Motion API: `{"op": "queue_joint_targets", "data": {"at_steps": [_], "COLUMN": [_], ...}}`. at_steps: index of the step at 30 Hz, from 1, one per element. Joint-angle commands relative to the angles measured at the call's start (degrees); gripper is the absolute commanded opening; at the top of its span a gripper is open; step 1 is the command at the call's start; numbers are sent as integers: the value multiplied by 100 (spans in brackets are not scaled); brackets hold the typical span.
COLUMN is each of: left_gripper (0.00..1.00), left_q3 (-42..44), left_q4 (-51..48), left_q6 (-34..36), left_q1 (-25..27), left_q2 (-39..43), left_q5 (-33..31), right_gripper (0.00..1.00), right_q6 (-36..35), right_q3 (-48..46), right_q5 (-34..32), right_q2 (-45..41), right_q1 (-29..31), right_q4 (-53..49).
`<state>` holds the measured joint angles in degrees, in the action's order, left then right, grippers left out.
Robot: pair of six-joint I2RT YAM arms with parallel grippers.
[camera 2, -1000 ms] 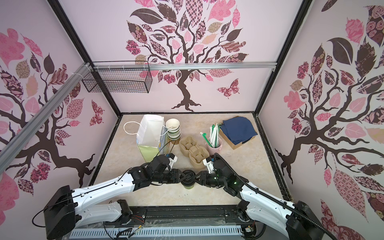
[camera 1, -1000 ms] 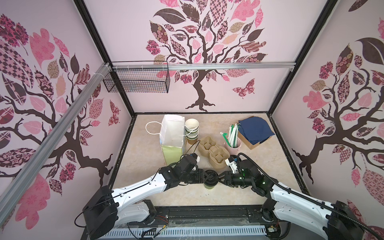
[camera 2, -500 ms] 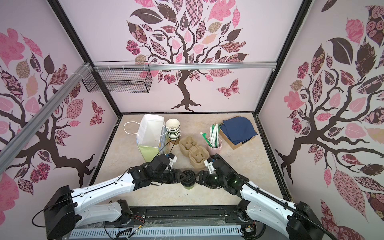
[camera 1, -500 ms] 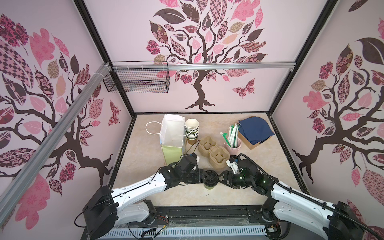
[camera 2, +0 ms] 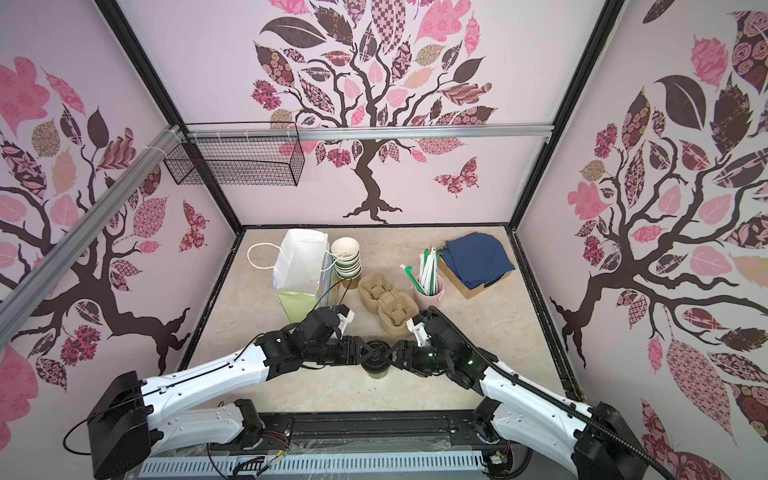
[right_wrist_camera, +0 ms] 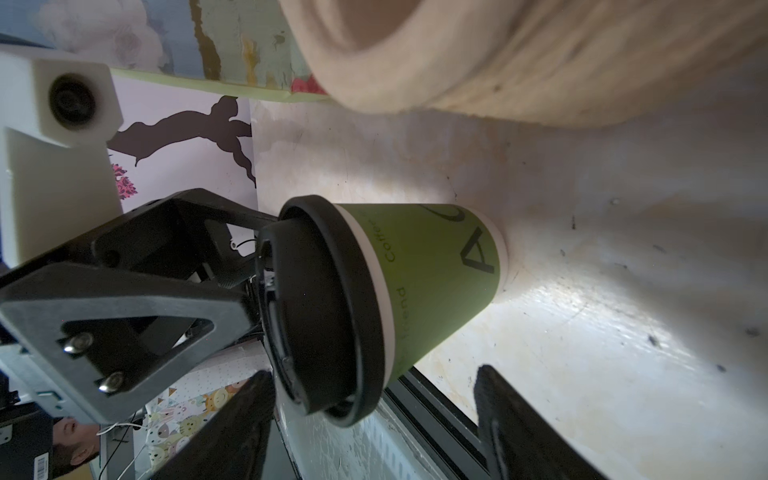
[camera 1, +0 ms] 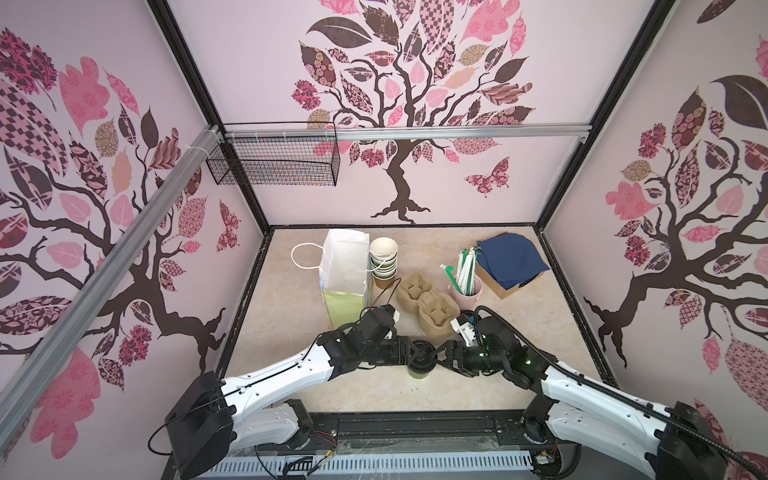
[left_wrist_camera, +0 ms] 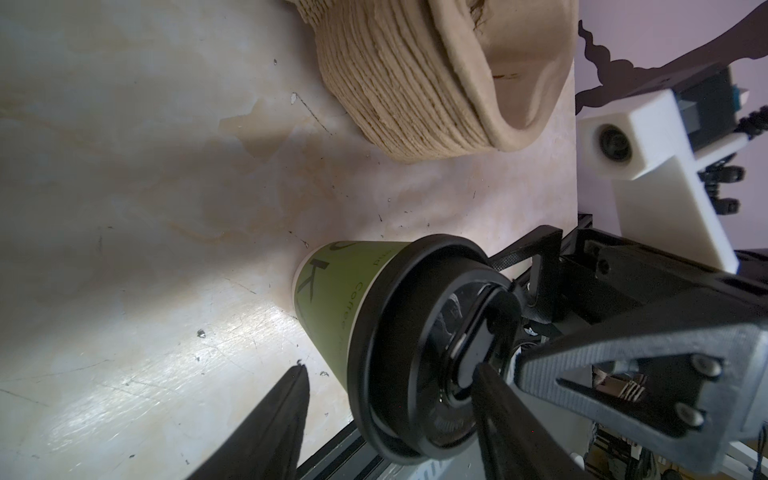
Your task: Pack the takeout coffee
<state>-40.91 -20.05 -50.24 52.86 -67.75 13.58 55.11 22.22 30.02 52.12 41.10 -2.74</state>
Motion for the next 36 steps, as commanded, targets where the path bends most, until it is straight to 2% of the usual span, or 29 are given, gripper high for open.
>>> {"op": "queue_joint_targets", "data": {"at_steps": [1,7,11,17,22,30,36], "left_gripper": [70,73,68,56,55,56,56], "left_q3": [-277,-404,-220,308,889,1317,1298], "left_q4": [-30,-631,-887,-1280,-1034,202,488], "left_q6": [101,57,-211,-636,-757,-873,-884], "left_q1": [-30,-30,-30,9,31,31,31], "left_q2": [118,542,987,1694,2144,1858,1511], "left_q5": [-71,-641,-860,-531,-16,671,932], "right_gripper": [79,80,80,77,79,85,85], "right_q6": [-36,-37,68,67,-61,-163,-111], "right_q3": [99,97,30,96,301,400,382], "right_q5": [162,69,-92,28,215,267,259], "right_q2": [-23,-159,-340,-128,318,587,721], "right_q1": [-18,-19,-15,-14,-14,-14,-14], "right_q4": [134,-42,-62,123,262,325,389]}}
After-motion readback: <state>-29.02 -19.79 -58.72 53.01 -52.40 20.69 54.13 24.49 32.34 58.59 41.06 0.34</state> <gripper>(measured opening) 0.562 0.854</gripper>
